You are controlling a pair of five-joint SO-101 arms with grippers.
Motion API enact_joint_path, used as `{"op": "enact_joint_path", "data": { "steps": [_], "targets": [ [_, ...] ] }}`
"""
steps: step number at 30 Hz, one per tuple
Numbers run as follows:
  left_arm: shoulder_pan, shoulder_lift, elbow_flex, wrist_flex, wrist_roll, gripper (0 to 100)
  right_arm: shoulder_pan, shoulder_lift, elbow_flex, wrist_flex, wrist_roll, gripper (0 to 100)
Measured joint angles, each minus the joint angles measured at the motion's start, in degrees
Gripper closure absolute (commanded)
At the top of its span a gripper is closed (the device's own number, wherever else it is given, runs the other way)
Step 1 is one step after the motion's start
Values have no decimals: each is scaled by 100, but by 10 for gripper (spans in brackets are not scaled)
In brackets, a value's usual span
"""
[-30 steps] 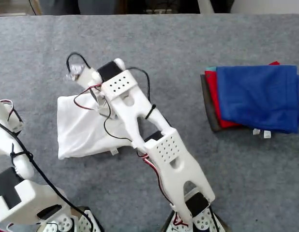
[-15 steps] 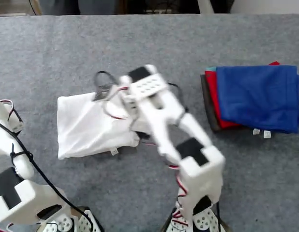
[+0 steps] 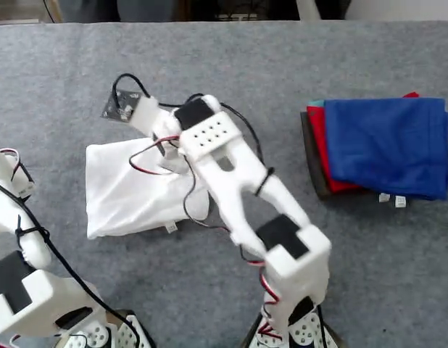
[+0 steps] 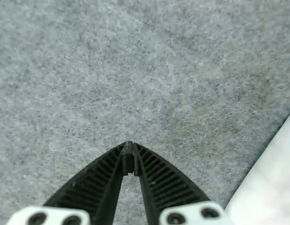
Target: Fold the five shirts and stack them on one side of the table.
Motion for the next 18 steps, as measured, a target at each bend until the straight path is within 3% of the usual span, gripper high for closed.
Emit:
{"op": "enact_joint_path", "data": {
  "steps": [5,11,18],
  "targets": [
    [0,0,0,0,0,970,-18,1073,-782,202,-404,984],
    [0,0,0,0,0,970,-18,1565,-1231,1960,-431,985],
    [0,0,0,0,0,970,448,1116,-220,2444,-114,985]
  ]
}}
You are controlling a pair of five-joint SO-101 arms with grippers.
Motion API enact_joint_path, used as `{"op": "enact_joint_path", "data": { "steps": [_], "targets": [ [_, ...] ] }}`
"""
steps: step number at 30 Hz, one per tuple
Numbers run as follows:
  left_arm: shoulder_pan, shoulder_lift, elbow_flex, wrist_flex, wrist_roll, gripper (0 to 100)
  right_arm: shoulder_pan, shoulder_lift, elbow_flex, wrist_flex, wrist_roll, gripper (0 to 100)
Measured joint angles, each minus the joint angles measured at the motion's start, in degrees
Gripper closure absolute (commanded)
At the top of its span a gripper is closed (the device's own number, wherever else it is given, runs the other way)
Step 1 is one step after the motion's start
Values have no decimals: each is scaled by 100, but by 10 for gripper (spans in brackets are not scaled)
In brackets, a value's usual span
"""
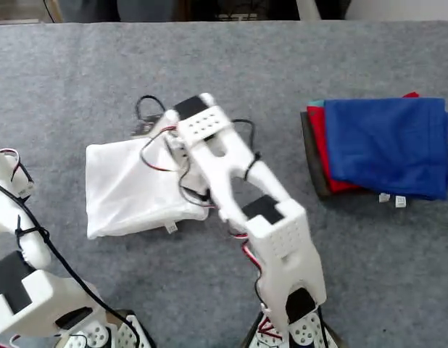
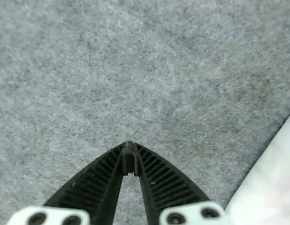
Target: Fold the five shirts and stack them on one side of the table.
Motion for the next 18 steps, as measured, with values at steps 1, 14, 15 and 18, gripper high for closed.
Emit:
{"op": "enact_joint_path", "data": {
  "steps": [1,14,15,18],
  "targets": [
    [0,0,0,0,0,970,9,-97,299,-88,105,985],
    [677,-35,-97,0,0,970,431,-1108,-44,-273,308,984],
    [800,-35,-176,53,0,970,431,-1152,-387,-255,308,984],
    [1354,-35,-360,220,0,970,334,-1152,-1231,-308,308,984]
  ]
}}
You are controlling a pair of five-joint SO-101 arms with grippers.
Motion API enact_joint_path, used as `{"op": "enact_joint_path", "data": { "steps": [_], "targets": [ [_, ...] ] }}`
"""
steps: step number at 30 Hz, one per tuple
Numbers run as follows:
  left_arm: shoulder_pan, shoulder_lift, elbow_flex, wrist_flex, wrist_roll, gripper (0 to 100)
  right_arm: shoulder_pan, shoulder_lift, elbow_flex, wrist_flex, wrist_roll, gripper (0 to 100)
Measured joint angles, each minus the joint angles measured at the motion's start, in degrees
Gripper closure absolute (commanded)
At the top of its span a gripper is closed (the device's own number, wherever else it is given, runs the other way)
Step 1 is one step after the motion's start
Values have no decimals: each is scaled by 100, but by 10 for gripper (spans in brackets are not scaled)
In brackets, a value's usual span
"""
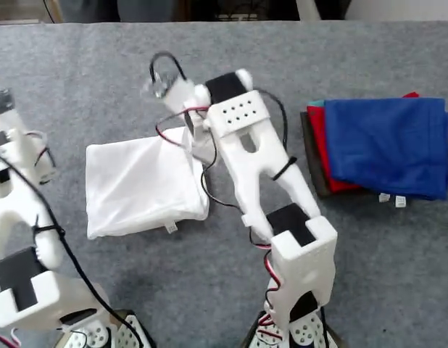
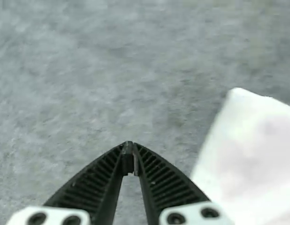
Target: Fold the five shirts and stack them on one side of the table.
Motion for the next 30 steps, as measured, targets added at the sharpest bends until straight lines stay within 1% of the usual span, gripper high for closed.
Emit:
{"op": "enact_joint_path", "data": {
  "steps": [3,7,9,12,14,16,18,20,25,27,30],
  "targets": [
    [633,0,-9,-132,0,970,-264,343,-413,-431,0,984],
    [1222,0,299,-800,0,970,-308,1204,-519,-1213,0,984],
    [1310,0,580,-1310,88,970,-308,1591,-519,-1530,0,984],
    [1240,211,897,-2136,360,970,-281,2066,-519,-1864,0,984],
    [1134,519,932,-2523,519,971,-132,2321,-519,-1996,0,984],
    [1090,888,932,-2725,633,971,35,2426,-519,-2022,0,984],
    [1116,1248,782,-2725,747,971,132,2444,-519,-2022,0,984],
    [1134,1565,413,-2523,879,971,149,2453,-519,-2022,0,984],
    [1134,2356,-677,-1574,941,971,149,2453,-519,-2022,0,984],
    [1143,2549,-976,-1354,941,971,149,2453,-519,-2004,0,984],
    [1143,2523,-1231,-1266,941,971,149,2400,-747,-1547,0,984]
  ]
}}
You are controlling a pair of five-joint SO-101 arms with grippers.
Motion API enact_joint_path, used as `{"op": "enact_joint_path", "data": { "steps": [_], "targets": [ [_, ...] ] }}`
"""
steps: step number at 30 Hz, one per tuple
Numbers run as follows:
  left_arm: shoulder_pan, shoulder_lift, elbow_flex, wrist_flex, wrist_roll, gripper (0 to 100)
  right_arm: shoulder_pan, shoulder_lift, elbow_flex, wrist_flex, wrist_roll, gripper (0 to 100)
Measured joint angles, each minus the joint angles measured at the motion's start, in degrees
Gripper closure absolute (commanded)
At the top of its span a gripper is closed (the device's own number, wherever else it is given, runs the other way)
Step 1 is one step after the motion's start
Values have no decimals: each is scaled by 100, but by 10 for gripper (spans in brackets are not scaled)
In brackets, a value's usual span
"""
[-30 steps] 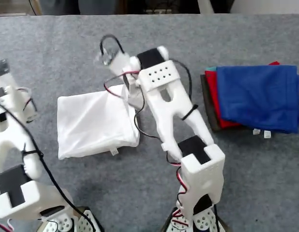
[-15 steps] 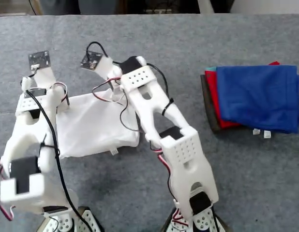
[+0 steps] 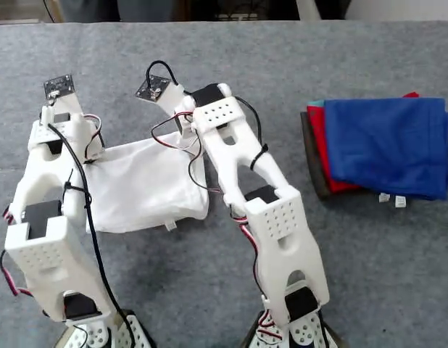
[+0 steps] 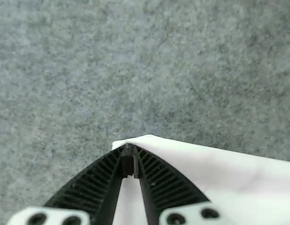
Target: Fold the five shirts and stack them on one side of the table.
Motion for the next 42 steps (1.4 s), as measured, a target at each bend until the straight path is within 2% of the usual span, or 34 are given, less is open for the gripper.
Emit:
{"op": "enact_joint_path", "data": {
  "steps": [4,6,13,17,23,29,33,38,42],
  "targets": [
    [18,-378,-9,0,-422,971,0,-440,-730,1064,0,984],
    [18,-598,79,-88,-554,971,9,-615,-1143,1275,0,984],
    [62,-598,1178,-1415,-422,971,-176,-105,-1371,923,0,984],
    [62,-607,1284,-1591,-299,971,-53,651,-1389,791,0,984],
    [62,-607,1301,-1635,-299,971,765,1266,-1758,782,0,984],
    [62,-642,1301,-1635,-299,971,809,1284,-3235,1785,0,984],
    [62,-782,1310,-1556,-299,971,686,1266,-4079,1969,-246,984],
    [-132,-1793,1240,-862,-290,971,563,580,-3851,2004,-782,984],
    [-651,-3007,1380,-246,-290,971,475,-527,-2637,2004,-1160,984]
  ]
}}
